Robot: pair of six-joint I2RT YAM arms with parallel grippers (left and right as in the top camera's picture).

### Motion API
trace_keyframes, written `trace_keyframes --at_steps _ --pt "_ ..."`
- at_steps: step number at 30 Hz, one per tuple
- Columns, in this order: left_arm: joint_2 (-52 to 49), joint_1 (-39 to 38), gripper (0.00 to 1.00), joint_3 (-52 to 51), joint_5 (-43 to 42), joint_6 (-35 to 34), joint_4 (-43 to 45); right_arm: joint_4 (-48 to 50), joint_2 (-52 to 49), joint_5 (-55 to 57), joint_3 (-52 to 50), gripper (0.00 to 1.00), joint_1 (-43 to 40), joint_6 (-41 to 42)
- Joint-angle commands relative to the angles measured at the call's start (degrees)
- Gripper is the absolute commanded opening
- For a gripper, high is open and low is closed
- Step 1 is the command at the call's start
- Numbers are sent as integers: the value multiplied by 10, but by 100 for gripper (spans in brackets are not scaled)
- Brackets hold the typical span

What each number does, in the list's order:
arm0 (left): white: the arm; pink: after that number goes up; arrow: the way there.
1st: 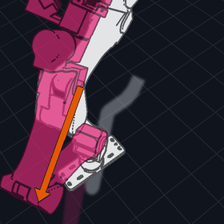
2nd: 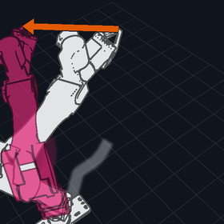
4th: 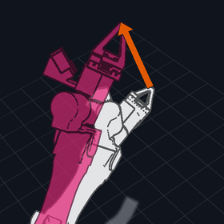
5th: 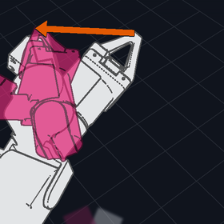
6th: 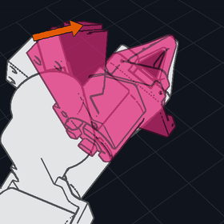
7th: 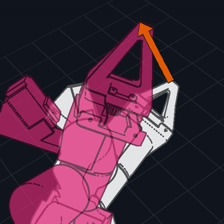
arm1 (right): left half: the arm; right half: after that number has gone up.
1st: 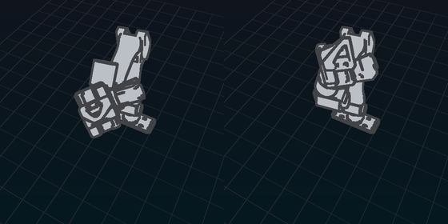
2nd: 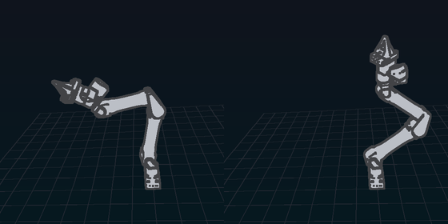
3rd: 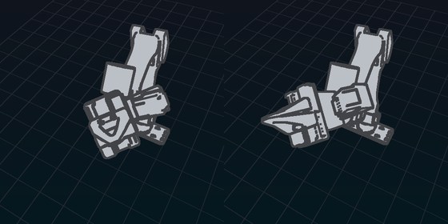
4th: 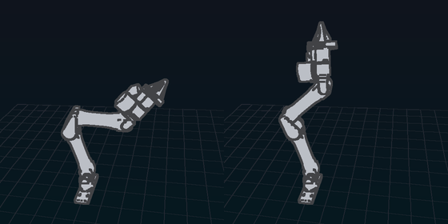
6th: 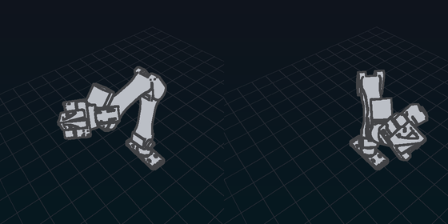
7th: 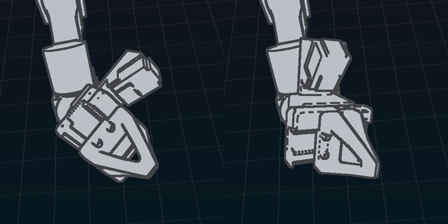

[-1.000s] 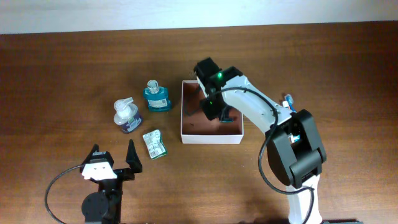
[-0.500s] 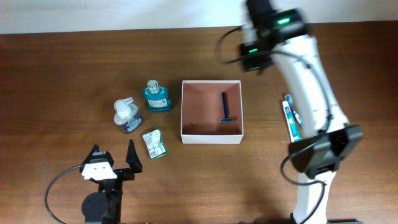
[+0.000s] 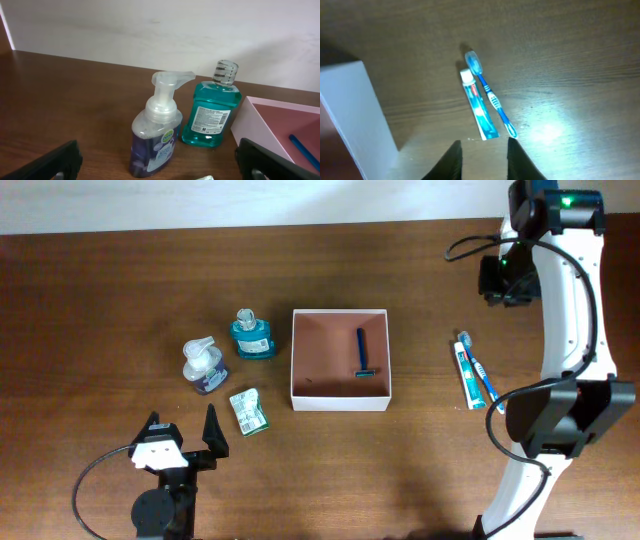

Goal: Pack container
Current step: 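Raise the right gripper and move it back to the toothpaste, then close the right gripper on the Colgate toothpaste tube cap end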

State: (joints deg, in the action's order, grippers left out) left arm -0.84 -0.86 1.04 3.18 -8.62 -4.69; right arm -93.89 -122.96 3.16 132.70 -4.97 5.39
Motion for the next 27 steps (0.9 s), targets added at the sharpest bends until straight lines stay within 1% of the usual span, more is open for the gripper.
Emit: trace_keyframes --at_steps 1,4,11,12,15,27 --pt "5 3 99 -5 -5 5 1 10 4 -1 -45 25 -3 -27" --pt "5 3 99 -5 -5 5 1 31 4 -14 -98 26 0 -49" --pt "5 3 99 -5 -5 5 1 120 4 -15 -233 26 0 -52" --pt "5 3 99 -5 -5 5 1 130 4 -23 -248 26 0 -63" --pt "5 3 99 -5 -5 5 1 146 4 -60 -279 29 1 -103" --pt "5 3 99 -5 -5 5 1 226 4 -60 -373 30 1 -116"
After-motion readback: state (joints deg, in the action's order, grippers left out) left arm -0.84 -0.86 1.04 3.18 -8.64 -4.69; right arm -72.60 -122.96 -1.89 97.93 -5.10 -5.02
